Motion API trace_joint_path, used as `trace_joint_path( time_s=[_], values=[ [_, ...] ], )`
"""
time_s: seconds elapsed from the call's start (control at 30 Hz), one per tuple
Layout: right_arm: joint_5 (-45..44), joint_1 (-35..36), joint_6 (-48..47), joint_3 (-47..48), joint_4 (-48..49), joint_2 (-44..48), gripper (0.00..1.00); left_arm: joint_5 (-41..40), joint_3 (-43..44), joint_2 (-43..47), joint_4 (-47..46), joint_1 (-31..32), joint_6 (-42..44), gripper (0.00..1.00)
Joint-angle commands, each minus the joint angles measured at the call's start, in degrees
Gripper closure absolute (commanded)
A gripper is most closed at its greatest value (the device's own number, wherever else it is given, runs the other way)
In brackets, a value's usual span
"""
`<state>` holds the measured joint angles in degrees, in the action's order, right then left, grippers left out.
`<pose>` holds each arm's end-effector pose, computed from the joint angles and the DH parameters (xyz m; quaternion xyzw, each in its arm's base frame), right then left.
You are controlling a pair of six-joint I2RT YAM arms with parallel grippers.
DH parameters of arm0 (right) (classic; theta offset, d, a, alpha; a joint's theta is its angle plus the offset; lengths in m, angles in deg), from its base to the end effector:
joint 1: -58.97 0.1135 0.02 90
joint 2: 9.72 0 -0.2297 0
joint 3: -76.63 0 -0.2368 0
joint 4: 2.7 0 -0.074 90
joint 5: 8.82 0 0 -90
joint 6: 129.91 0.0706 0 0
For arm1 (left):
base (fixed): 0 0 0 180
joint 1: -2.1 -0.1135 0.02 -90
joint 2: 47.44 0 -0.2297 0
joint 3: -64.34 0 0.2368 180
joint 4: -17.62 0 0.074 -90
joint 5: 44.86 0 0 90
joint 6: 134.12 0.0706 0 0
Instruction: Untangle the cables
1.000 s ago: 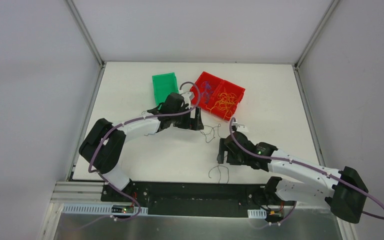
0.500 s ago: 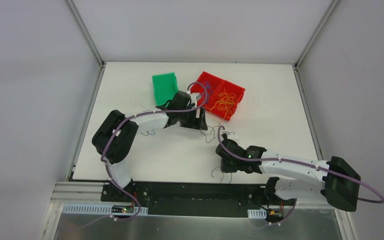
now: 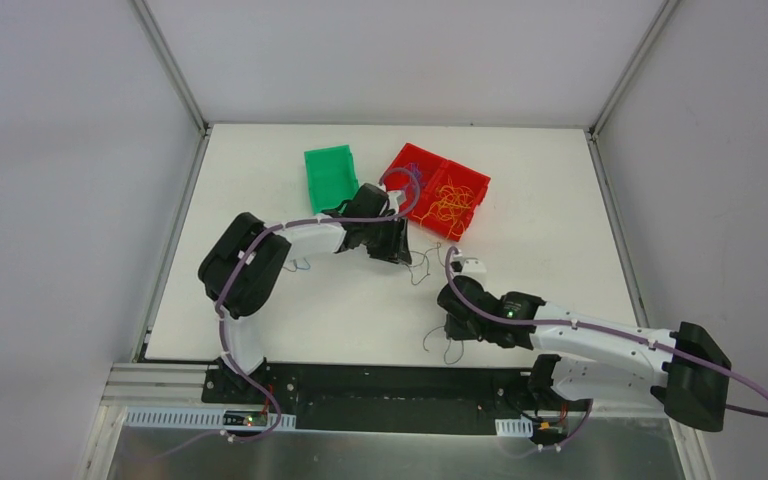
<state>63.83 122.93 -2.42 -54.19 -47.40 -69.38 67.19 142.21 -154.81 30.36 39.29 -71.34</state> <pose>0.1144 0.1862 0.1526 -0.1720 0.9286 0.1379 0.2987 0.3010 -0.2616 0.1224 0.1551 0.8874 -0.3597 0.2430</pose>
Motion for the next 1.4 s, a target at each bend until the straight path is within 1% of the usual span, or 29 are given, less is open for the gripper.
trace_joint_path(
  time_s=[0.0,0.13,0.17,0.2,0.37,0.57,0.6,0.73,0.8,0.9,1.07,1.2,1.3,1.37],
  values=[
    [-2.9,-0.1,0.0,2.1,-1.4,1.1,1.00,0.4,2.0,-2.4,1.8,0.8,-2.7,0.62],
    [-3.8,-0.3,-0.1,2.4,-1.1,0.9,1.00,1.7,2.3,-3.5,1.3,1.4,-3.8,0.79],
    [-4.3,-0.4,-0.2,2.5,-1.0,0.8,1.00,2.2,2.1,-3.5,0.9,1.5,-4.1,0.87],
    [-4.8,-0.4,-0.3,2.6,-0.7,0.7,1.00,2.7,1.9,-3.3,0.4,1.5,-4.4,0.99],
    [-5.5,-3.3,-3.0,4.2,1.8,-0.2,1.00,3.6,-1.2,1.3,-2.1,1.5,-5.0,1.00],
    [-3.5,-5.6,-11.0,11.0,7.3,-3.8,1.00,-2.2,-6.2,13.0,-1.0,1.5,-2.8,1.00],
    [-1.7,-5.8,-13.2,12.8,8.1,-5.2,1.00,-3.7,-6.7,14.8,-0.5,1.4,-2.4,1.00],
    [0.3,-5.9,-19.5,21.2,10.0,-13.1,1.00,-7.8,-8.2,21.3,1.7,-0.6,-0.9,1.00],
    [0.4,-6.3,-21.8,25.5,11.1,-17.2,1.00,-9.1,-8.8,23.8,3.2,-2.9,-0.7,1.00],
    [3.6,-8.2,-24.8,31.6,14.1,-23.2,1.00,-11.2,-8.6,26.7,5.1,-7.1,-0.7,1.00],
    [11.5,-12.5,-27.9,41.0,18.0,-30.1,1.00,-19.2,-5.7,28.0,7.8,-11.4,0.1,1.00],
    [14.0,-14.2,-31.1,49.7,18.4,-35.8,1.00,-25.9,-3.3,26.5,7.9,-13.4,-0.7,1.00],
    [13.9,-14.8,-33.6,55.1,17.8,-40.7,1.00,-27.0,-0.2,23.9,8.2,-15.3,-0.6,1.00],
    [15.4,-15.3,-34.6,57.0,19.6,-42.6,1.00,-26.8,1.9,22.3,8.5,-16.8,-1.0,1.00]
  ],
)
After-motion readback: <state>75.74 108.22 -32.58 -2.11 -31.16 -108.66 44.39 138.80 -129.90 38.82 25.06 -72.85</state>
